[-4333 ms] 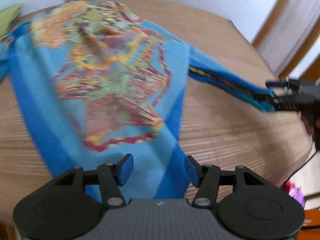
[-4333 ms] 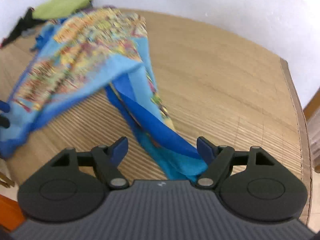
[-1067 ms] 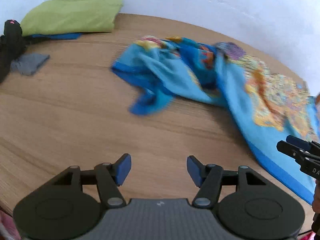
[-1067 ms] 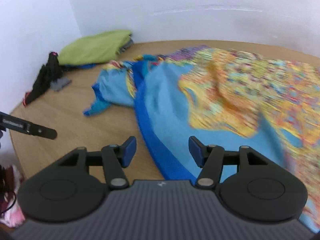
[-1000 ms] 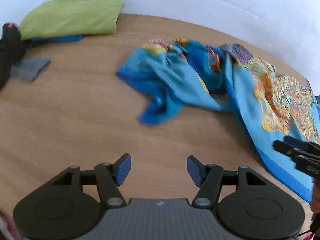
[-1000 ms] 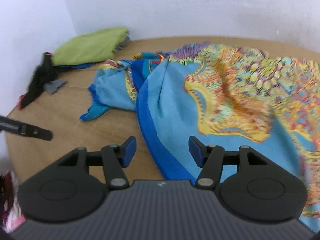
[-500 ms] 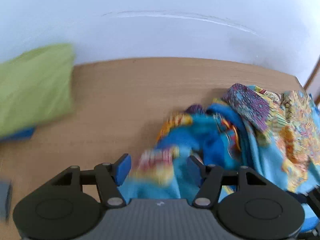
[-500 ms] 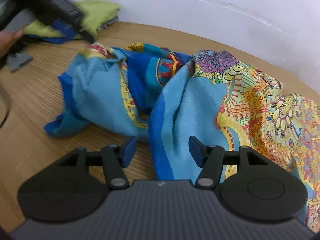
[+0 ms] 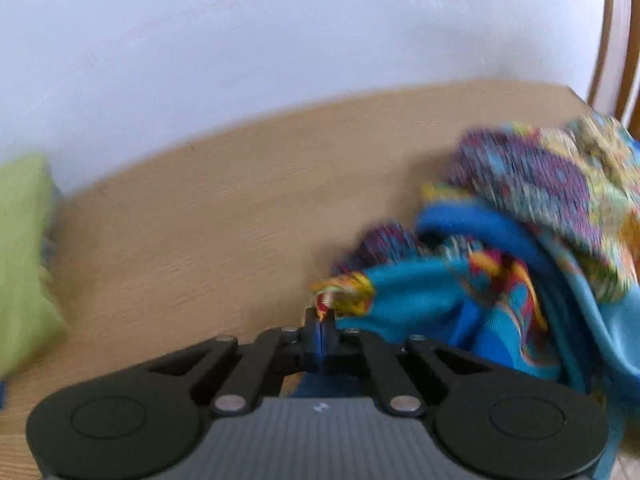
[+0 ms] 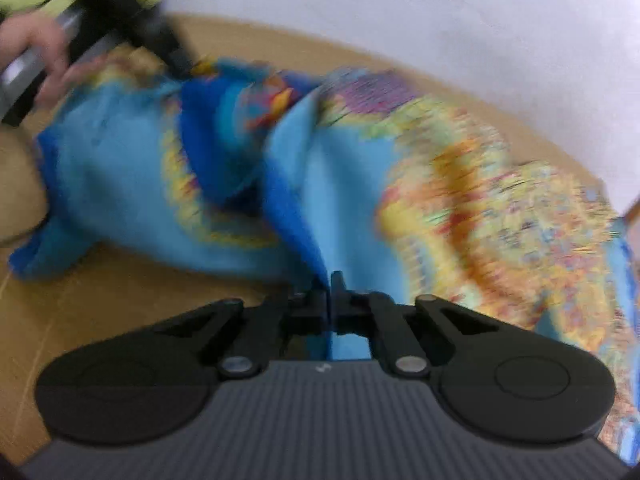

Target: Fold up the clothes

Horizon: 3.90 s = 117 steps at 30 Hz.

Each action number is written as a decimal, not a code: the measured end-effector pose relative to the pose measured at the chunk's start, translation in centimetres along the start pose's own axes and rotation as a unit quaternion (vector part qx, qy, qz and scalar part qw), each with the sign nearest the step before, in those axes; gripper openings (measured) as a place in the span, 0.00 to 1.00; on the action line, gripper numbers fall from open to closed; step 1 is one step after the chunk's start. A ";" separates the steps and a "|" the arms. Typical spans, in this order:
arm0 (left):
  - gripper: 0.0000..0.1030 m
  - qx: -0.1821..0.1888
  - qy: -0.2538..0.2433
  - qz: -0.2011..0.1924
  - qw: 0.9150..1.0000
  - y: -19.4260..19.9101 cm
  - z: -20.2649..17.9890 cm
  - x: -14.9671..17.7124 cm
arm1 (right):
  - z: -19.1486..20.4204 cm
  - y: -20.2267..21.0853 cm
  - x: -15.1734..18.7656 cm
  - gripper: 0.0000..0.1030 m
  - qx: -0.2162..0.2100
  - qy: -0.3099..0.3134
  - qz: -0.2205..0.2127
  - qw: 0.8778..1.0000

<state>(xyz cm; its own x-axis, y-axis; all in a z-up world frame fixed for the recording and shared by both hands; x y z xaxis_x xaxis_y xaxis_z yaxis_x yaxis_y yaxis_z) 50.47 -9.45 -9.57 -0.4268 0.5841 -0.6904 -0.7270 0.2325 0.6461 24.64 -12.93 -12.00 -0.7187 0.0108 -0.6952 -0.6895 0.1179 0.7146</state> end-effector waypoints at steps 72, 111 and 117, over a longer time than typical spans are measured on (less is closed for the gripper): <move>0.07 0.083 0.098 0.051 0.990 25.3 1.1 20.4 | 11.3 1.4 -2.1 0.43 -0.407 -0.298 0.044 0.862; 0.06 -0.158 0.057 -0.360 0.918 73.1 12.7 -0.6 | -3.9 48.1 -17.7 0.04 -0.375 0.004 -0.552 0.744; 0.07 -0.112 0.057 -0.296 0.947 66.3 13.7 -0.7 | -2.9 48.4 -20.6 0.05 -0.341 0.024 -0.555 0.759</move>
<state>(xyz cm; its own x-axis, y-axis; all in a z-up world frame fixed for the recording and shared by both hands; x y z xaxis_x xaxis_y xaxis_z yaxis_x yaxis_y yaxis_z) 9.90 16.20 38.23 0.0441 0.3119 -0.9491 -0.9474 0.3146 0.0593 5.83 -10.33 37.13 0.3469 0.2431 -0.9058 -0.7470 -0.5124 -0.4236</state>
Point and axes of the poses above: each gripper's, at about its wrist camera, not at the fingertips, and y roughly against the way its jaws point, z to its left, x to its underside, the point moved 8 cm from there along -y, roughly the way its jaws point, and after that the axes turned 15 degrees about -x, right-handed, at the moved point
